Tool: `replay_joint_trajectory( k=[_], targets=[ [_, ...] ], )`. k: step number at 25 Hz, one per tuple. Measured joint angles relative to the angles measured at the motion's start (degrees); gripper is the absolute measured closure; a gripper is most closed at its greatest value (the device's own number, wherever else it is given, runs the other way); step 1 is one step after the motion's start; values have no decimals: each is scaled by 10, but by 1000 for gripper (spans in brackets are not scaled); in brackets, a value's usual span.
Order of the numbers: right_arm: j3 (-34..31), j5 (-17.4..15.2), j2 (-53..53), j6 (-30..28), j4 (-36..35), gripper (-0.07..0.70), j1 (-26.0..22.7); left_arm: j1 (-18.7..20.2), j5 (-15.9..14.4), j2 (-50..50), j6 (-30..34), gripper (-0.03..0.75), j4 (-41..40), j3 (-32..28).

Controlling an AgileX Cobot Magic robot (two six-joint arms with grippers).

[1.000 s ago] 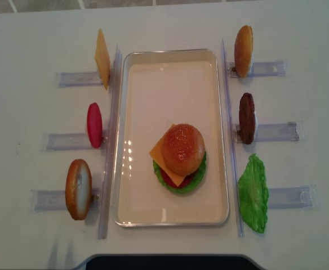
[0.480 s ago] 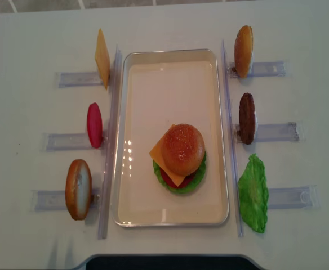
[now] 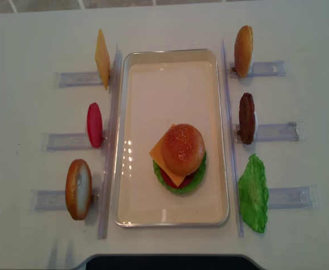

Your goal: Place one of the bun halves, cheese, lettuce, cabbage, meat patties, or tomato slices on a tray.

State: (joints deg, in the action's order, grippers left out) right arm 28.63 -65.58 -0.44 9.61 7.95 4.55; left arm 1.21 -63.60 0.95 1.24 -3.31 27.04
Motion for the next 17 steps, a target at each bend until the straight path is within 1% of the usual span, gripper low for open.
replay_joint_trajectory(
  k=[17],
  targets=[
    [0,0,0,0,0,273,0,0,0,0,0,433,0,0]
  ],
)
